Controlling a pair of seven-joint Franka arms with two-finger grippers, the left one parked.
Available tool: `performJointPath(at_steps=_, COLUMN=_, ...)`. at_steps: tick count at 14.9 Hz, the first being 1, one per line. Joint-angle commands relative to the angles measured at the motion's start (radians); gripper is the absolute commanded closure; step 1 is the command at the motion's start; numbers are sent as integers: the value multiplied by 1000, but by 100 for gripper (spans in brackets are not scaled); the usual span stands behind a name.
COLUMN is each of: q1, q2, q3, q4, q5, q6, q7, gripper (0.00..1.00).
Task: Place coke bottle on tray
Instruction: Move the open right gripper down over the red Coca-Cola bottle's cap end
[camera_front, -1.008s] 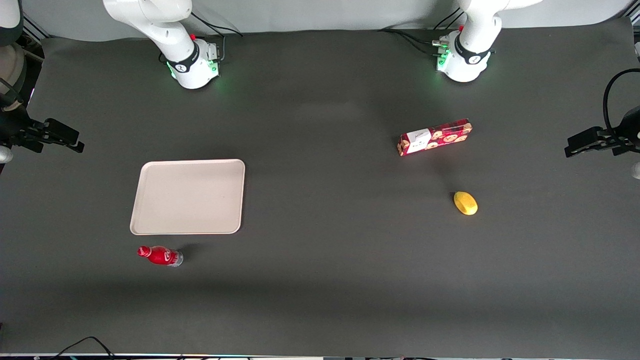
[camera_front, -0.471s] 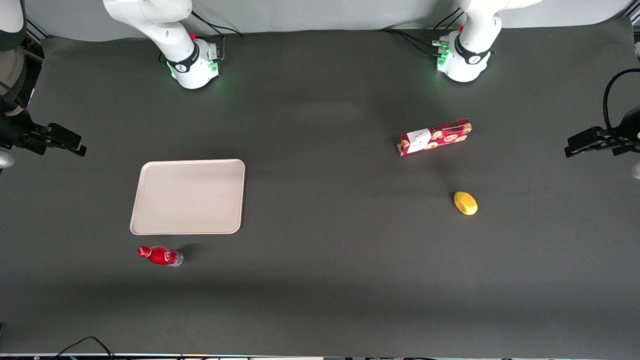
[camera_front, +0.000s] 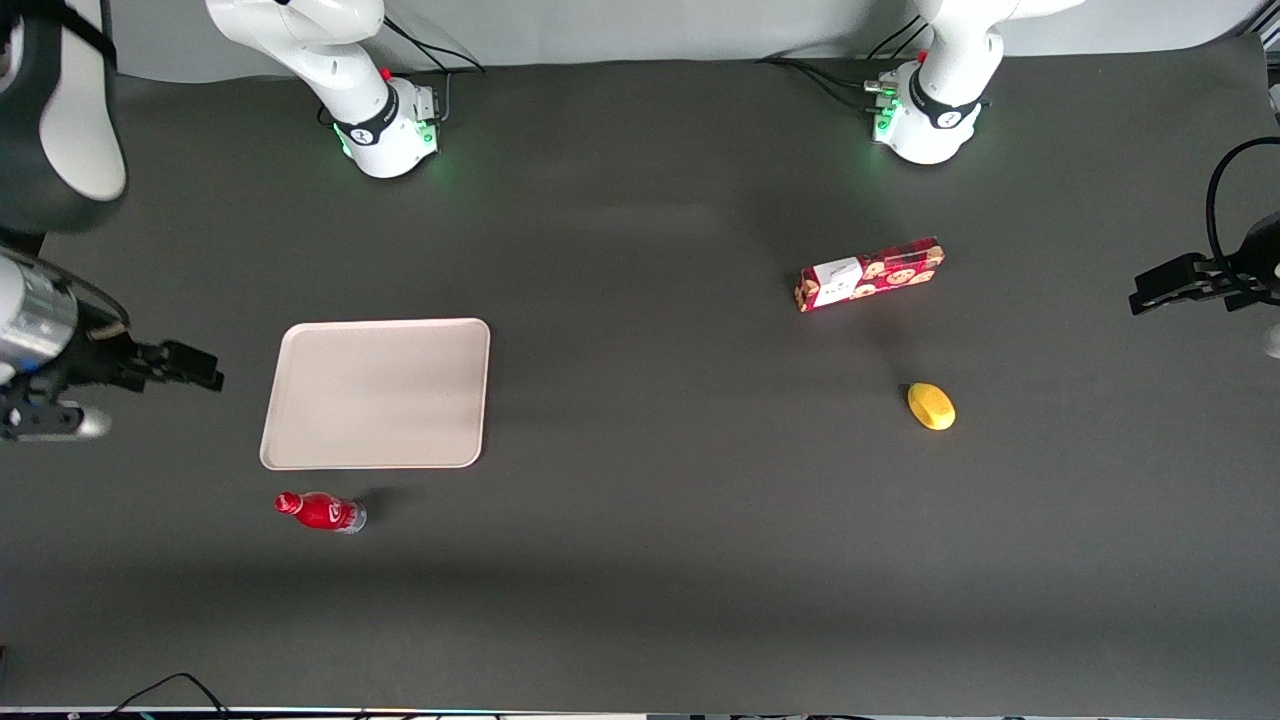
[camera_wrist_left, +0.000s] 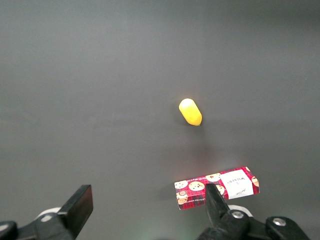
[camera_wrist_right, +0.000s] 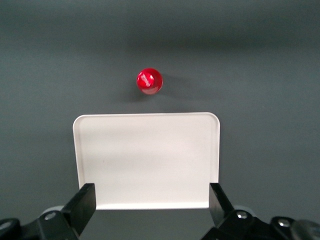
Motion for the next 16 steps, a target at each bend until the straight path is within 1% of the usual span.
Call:
performJointPath(at_steps=1, q1=4, q2=197, q3=-4, q4=161, q5=-44, q6=35, q7=-44, gripper=0)
performJointPath(at_steps=5, q1=4, q2=346, q3=-4, q4=246, q5=-48, q6=127, q7=-67, gripper=0)
performJointPath(at_steps=8, q1=14, q2=439, q3=-4, q4=321, q5=-43, q6=165, q7=-63, gripper=0)
performJointPath(at_steps=14, q1=22, q2=489, q3=19, q4=339, q5=-34, q6=176, q7=-22, gripper=0)
performJointPath(at_steps=16, q1=19, q2=498, q3=21, q4=330, q5=-19, q6=190, q7=-23, gripper=0)
